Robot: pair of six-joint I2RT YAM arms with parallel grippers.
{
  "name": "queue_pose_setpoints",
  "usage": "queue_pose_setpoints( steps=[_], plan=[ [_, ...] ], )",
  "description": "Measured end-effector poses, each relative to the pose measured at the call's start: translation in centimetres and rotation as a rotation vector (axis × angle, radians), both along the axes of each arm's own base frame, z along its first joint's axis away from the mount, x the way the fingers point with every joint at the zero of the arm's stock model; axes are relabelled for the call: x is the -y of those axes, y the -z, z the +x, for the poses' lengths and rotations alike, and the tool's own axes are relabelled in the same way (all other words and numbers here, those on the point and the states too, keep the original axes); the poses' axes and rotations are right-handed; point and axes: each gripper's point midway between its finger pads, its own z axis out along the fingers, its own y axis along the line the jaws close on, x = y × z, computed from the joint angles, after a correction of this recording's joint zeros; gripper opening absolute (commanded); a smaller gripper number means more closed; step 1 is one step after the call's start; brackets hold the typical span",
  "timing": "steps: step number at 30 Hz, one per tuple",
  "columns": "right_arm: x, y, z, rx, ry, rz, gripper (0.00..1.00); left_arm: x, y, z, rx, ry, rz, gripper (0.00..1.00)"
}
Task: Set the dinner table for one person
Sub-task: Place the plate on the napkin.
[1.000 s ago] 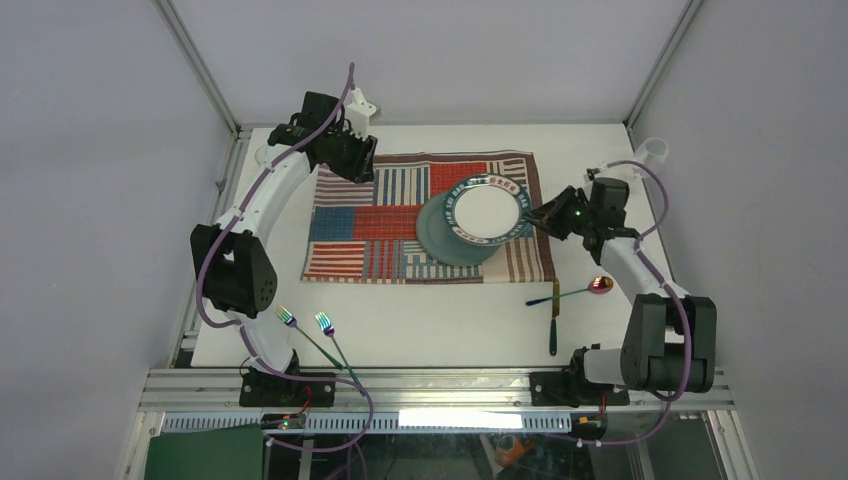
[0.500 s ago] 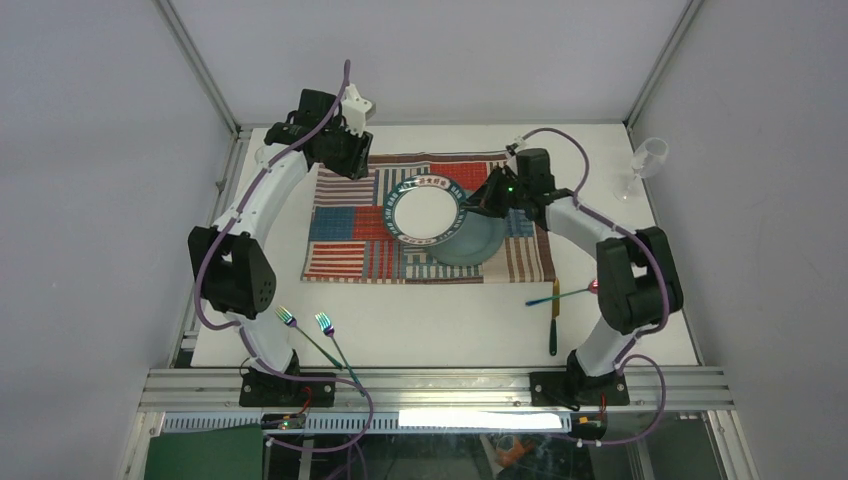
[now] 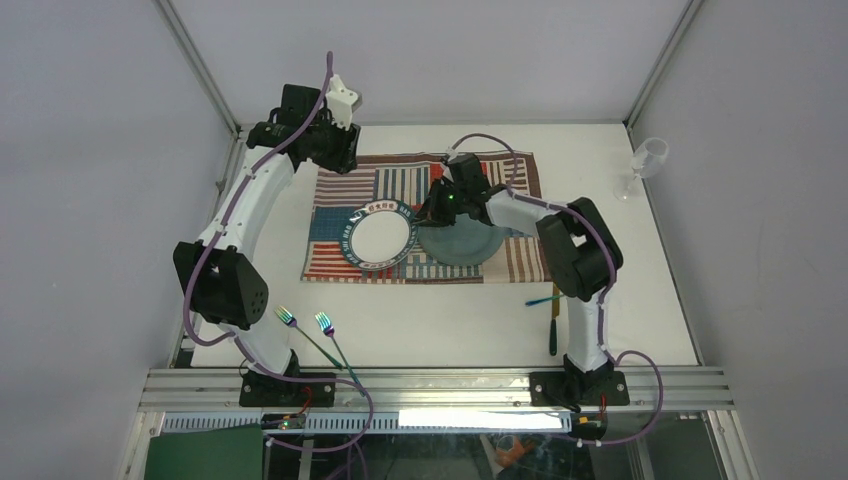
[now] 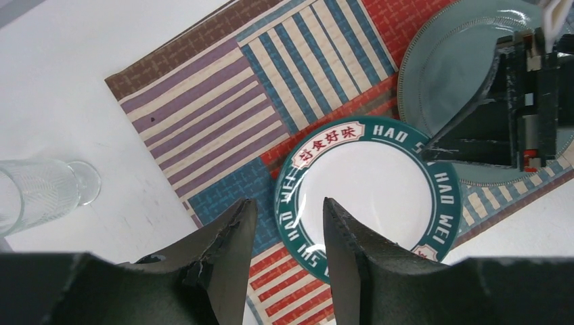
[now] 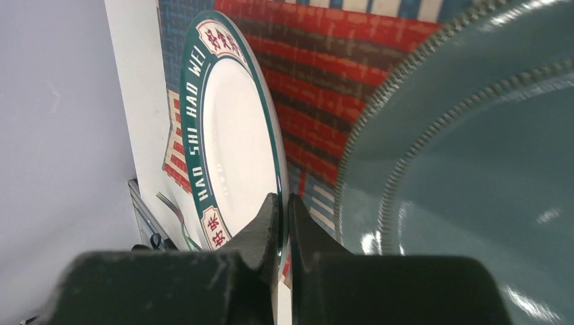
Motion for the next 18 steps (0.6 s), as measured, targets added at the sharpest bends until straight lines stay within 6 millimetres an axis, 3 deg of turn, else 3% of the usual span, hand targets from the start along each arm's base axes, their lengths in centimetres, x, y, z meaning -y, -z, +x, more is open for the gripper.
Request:
queue_pose_setpoints(
  steps=[10,18],
  plan=[
    [-2.6,0.4,1.9,0.019,-0.023,0.015,0.00,-0.1,0.8,-0.4,-0.022,-0.001,0.005,0.43],
    [-3.7,2.5,3.3,-0.007,-0.010,0.020,0.00,-0.4,1.1,-1.1,-0.029,-0.006,0.013,0.43]
  ],
)
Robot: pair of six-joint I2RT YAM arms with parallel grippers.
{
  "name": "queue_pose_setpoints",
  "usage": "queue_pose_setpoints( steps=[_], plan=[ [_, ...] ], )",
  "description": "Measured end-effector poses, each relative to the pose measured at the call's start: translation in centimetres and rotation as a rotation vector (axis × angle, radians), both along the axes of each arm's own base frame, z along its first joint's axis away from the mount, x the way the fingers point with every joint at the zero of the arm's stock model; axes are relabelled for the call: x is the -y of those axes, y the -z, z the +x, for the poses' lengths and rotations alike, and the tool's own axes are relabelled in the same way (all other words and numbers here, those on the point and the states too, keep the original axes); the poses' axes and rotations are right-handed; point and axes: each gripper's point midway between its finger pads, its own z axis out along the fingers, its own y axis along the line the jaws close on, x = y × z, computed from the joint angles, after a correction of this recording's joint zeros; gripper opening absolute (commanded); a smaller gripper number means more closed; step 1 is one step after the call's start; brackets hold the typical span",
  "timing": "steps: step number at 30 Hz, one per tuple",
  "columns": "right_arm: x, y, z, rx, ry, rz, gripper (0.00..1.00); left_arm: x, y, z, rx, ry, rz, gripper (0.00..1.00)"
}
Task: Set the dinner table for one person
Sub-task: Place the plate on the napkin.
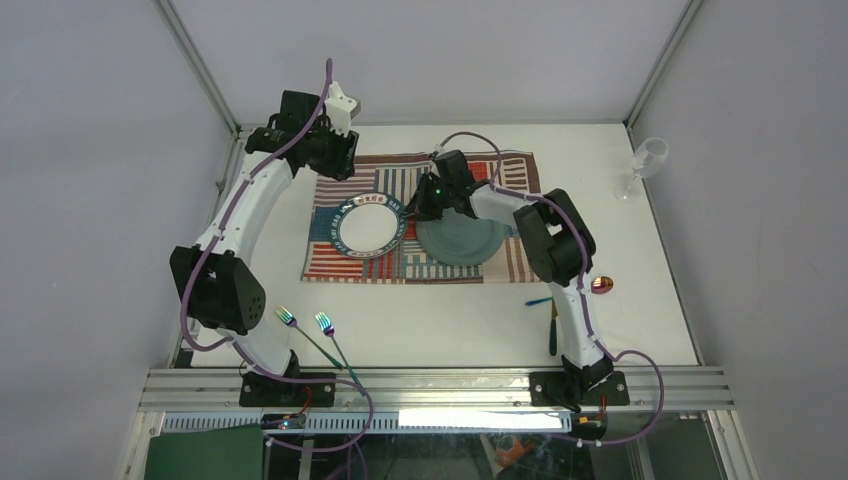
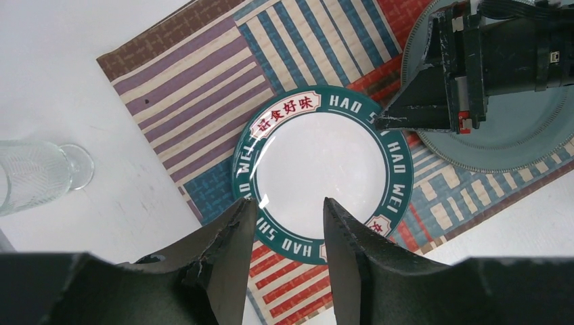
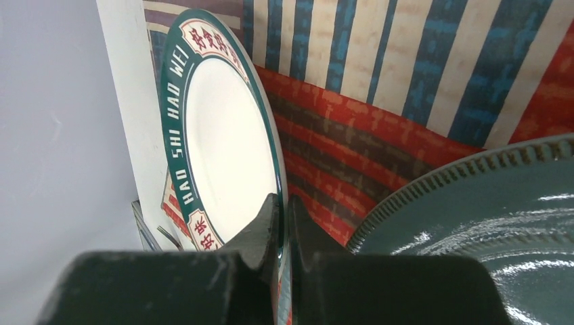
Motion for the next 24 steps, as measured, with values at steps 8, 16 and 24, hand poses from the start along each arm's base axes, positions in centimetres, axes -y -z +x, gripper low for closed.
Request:
queue_pose_setpoints(
  steps=[8,16,24],
  plan=[
    [0.2,0.8,-0.3,-0.013,0.009,-0.001,0.08,-0.2,-0.5,-0.2,0.016,-0.002,0.008,0.43],
    [0.8,0.9,-0.5,-0.004,0.021,-0.037,0.21,-0.2,-0.5,-0.2,0.015,-0.001,0.006,0.43],
    [1.7,-3.1,0.0,0.091,0.052,-0.056,0.22,0.1,-0.5,-0.4,0.008,0.012,-0.006,0.43]
  ],
)
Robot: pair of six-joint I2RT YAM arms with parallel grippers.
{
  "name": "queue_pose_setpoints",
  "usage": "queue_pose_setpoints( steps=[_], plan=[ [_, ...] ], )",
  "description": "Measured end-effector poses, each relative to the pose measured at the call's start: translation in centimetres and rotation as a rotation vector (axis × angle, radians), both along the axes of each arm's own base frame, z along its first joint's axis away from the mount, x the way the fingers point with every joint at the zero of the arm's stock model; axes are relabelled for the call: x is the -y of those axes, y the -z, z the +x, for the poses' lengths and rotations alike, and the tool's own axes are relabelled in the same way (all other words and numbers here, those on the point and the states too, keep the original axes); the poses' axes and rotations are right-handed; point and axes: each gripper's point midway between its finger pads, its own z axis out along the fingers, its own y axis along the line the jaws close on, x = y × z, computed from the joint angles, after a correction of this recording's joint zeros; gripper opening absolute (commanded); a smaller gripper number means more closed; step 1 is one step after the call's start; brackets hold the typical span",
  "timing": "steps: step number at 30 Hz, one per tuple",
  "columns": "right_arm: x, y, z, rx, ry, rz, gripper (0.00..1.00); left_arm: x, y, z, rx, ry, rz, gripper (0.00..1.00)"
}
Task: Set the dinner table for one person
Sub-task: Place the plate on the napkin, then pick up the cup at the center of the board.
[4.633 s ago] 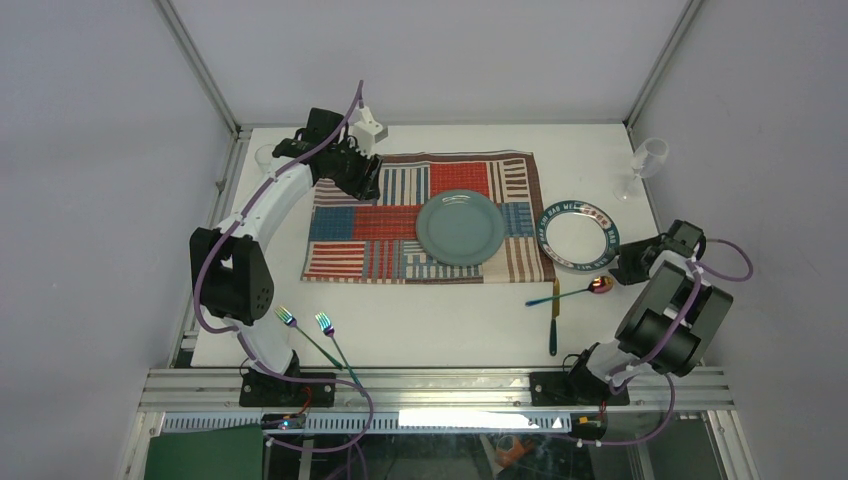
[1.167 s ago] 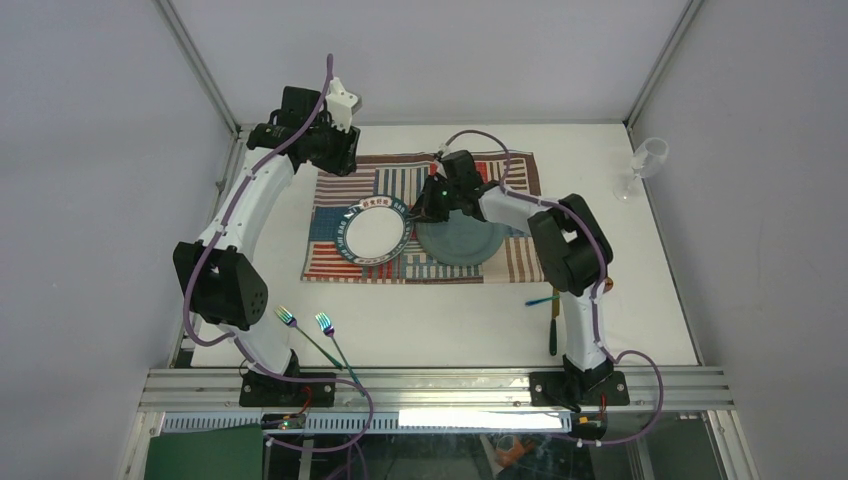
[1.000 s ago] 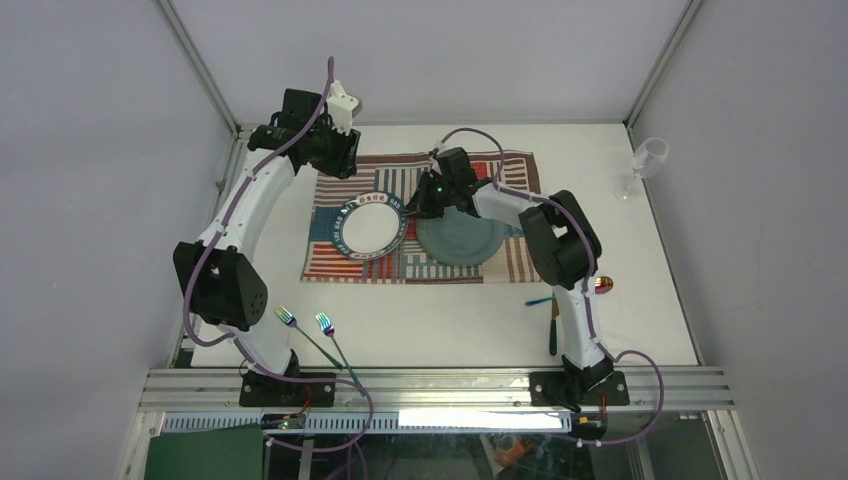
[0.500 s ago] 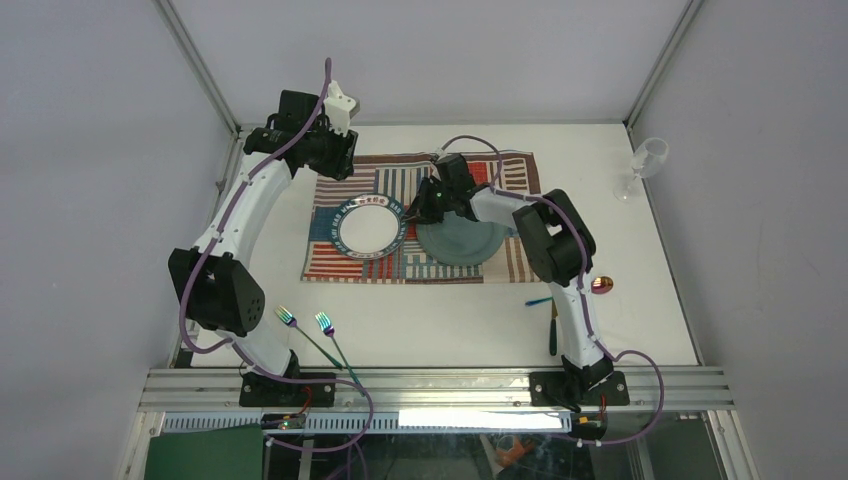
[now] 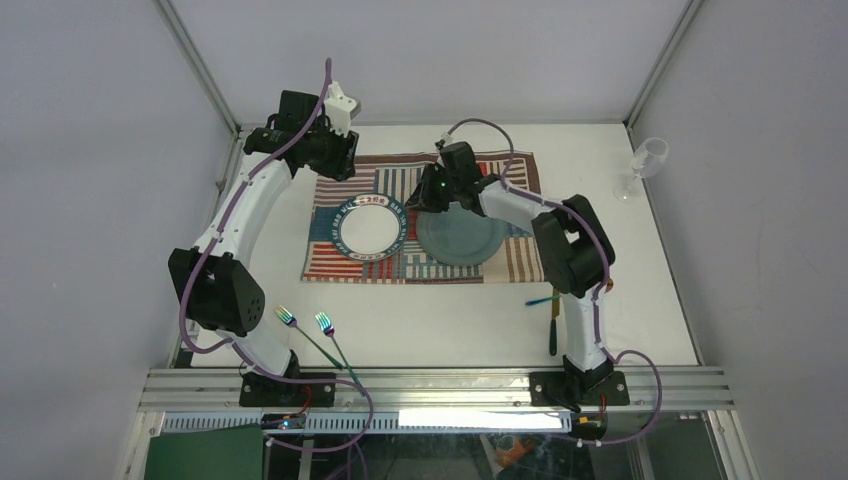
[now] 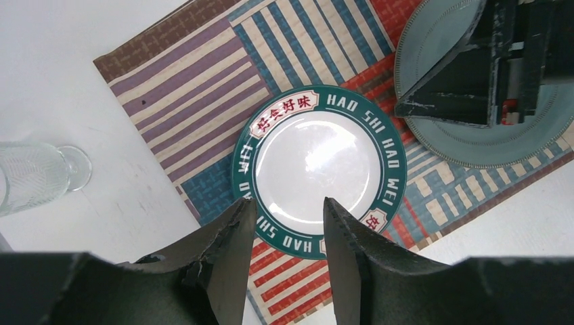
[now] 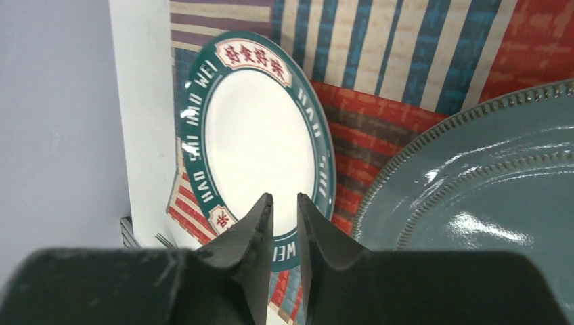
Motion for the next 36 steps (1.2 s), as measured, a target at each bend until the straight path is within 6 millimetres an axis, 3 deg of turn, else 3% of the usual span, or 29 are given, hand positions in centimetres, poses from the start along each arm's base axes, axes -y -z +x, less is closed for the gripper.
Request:
queue_pose_setpoints(
  steps=[5,10,13,19,22,30,33,36],
  plan=[
    [0.6,-2.5,0.3,0.057,0.016,-0.007,0.20,-0.1,0.2,-0.2,-0.012,0.000,0.003,0.43],
    [2.9,-2.6,-0.8,0.078,0.059,-0.079,0.25,-0.1,0.2,-0.3,-0.015,0.000,0.003,0.43],
    [6.4,-2.6,-1.9,0.080,0.126,-0.177,0.29,0.0,0.2,-0.3,-0.016,0.003,0.000,0.45],
    [17.9,-5.4,-2.8,0.084,0.359,-0.361,0.30,0.7,0.2,-0.6,-0.025,0.034,-0.030,0.45],
    [22.4,-6.9,-6.2,0.063,0.436,-0.427,0.32,1.0,0.2,-0.7,-0.029,0.047,-0.042,0.45],
    [26.6,-7.5,-18.2,-0.066,0.496,-0.441,0.43,1.9,0.0,-1.2,-0.040,0.088,-0.082,0.45],
    [27.4,-7.0,-20.5,-0.097,0.558,-0.394,0.46,2.3,-0.1,-1.3,-0.043,0.106,-0.100,0.45],
    [27.7,-5.2,-21.6,-0.139,0.615,-0.365,0.46,2.6,-0.2,-1.5,-0.047,0.120,-0.114,0.45]
  ],
)
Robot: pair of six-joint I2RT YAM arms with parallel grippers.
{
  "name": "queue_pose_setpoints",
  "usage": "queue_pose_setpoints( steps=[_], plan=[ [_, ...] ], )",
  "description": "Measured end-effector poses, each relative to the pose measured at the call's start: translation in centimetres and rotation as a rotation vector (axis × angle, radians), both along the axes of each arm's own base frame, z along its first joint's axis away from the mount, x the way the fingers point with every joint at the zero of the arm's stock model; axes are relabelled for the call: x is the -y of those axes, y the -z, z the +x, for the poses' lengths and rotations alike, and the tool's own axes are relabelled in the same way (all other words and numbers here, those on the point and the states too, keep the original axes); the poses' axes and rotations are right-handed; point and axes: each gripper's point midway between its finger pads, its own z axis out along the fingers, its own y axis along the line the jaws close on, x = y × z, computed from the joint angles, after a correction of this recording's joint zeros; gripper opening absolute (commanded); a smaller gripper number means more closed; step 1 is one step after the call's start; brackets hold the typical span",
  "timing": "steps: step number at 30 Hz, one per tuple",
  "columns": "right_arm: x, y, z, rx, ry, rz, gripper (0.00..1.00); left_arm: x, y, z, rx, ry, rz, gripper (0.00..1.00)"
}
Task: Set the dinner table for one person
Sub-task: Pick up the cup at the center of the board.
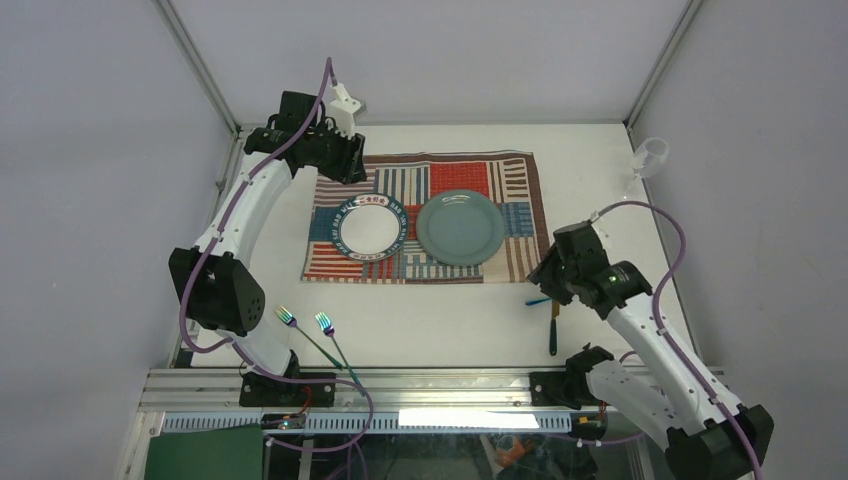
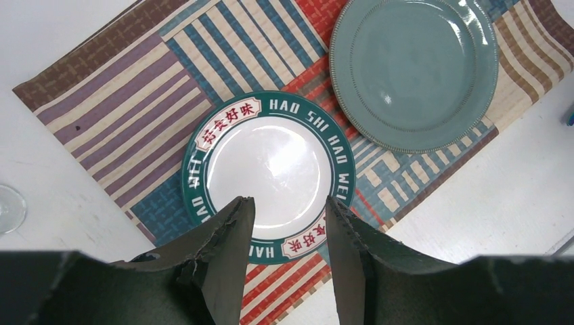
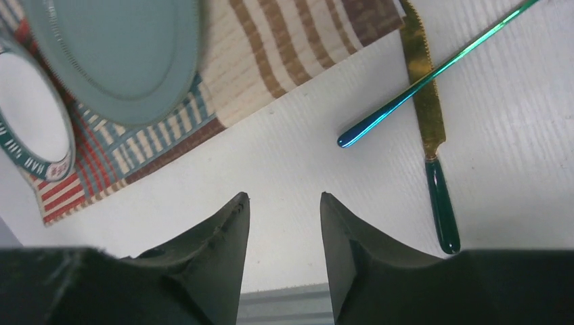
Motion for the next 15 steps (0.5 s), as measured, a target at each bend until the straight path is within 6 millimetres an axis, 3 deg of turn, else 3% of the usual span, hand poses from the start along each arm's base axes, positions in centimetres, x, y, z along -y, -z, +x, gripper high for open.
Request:
queue_pose_setpoints(
  steps=[4,8,10,13,15],
  plan=[
    [1.0,3.2,0.3,-0.045,0.104,-0.041,0.50,0.2,0.0,-0.1,-0.002,0.012,-0.009,0.45],
    [2.6,2.9,4.1,-0.002,0.175,-0.174,0.50,0.2,0.5,-0.3,-0.012,0.018,-0.007,0.44],
    [2.8,0.7,7.8,0.026,0.184,-0.213,0.49,0.2,0.8,-0.4,-0.017,0.021,-0.005,0.44],
    [3.6,-4.7,15.4,0.153,0.219,-0.234,0.49,0.1,1.3,-0.6,-0.028,0.021,0.001,0.44],
    [5.1,-8.1,18.6,0.221,0.238,-0.252,0.46,0.0,1.7,-0.7,-0.034,0.020,0.008,0.45]
  ],
)
